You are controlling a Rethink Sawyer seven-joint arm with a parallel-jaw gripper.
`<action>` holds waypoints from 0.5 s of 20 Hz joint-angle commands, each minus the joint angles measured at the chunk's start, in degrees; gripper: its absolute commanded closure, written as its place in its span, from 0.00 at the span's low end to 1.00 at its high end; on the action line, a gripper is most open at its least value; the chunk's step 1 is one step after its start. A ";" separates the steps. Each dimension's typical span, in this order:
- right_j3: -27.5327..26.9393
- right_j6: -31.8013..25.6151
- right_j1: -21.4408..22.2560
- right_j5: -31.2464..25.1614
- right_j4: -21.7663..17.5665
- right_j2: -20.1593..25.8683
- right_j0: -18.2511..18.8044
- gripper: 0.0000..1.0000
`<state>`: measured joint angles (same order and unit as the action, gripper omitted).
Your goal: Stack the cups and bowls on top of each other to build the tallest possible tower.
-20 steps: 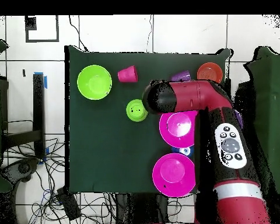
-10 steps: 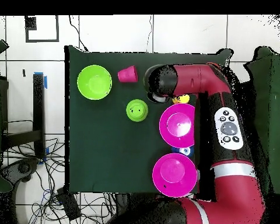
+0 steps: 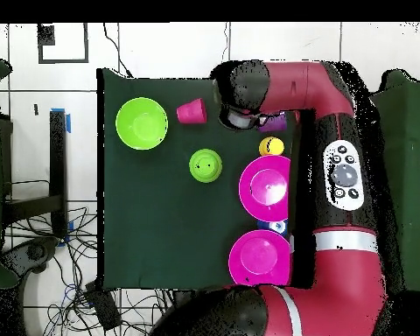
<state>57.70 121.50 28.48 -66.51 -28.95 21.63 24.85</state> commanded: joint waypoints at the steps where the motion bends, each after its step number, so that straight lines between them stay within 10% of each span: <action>1: -6.45 -18.68 -2.13 -6.16 -1.18 6.01 -3.14 0.00; 10: -6.20 -18.40 -3.32 -3.37 -0.69 6.02 -3.94 0.00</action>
<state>51.66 121.46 27.87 -67.09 -28.75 23.30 21.68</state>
